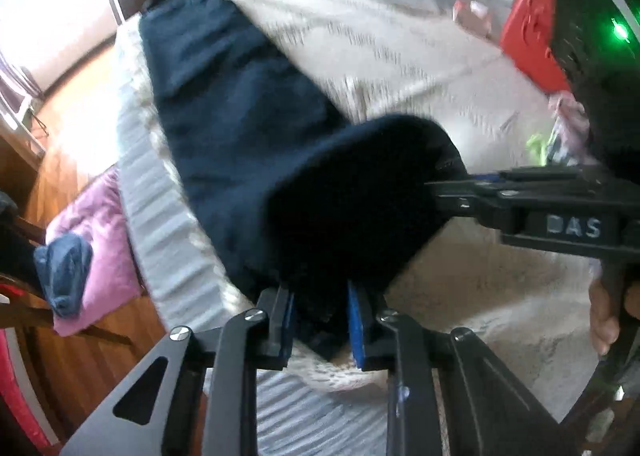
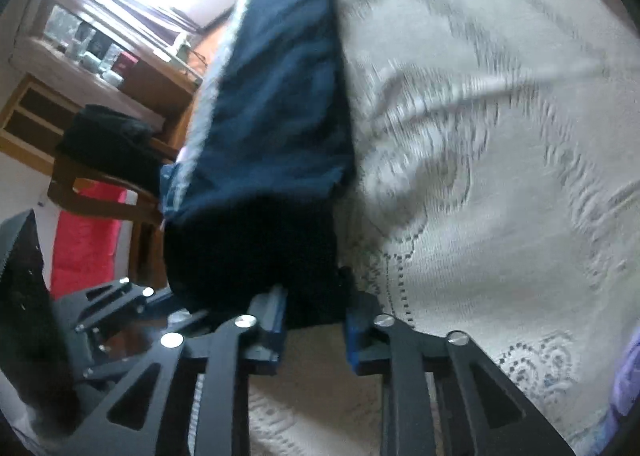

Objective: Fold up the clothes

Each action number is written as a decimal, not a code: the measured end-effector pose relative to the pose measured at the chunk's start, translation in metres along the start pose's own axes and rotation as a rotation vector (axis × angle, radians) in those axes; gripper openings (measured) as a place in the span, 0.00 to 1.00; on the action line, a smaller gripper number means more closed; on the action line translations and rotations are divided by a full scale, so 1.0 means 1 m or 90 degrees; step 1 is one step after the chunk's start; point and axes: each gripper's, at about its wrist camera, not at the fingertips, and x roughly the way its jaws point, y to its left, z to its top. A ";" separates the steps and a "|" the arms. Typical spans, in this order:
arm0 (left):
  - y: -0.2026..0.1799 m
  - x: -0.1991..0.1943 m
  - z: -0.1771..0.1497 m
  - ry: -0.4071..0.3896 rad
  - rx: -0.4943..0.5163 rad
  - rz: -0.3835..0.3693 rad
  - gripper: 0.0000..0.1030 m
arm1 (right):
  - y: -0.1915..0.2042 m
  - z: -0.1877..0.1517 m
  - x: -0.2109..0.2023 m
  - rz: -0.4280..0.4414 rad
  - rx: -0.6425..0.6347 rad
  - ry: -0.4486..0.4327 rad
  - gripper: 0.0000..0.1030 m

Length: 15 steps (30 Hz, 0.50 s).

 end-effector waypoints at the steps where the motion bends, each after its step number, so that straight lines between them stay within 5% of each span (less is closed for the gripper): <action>1: 0.004 -0.010 0.004 -0.015 0.000 0.002 0.21 | 0.006 0.002 -0.011 0.018 -0.004 -0.016 0.13; 7: 0.037 -0.056 0.039 -0.092 0.023 0.004 0.21 | 0.049 0.031 -0.056 0.056 -0.030 -0.103 0.12; 15: 0.081 -0.055 0.072 -0.086 0.080 -0.033 0.21 | 0.087 0.050 -0.051 0.039 0.033 -0.181 0.12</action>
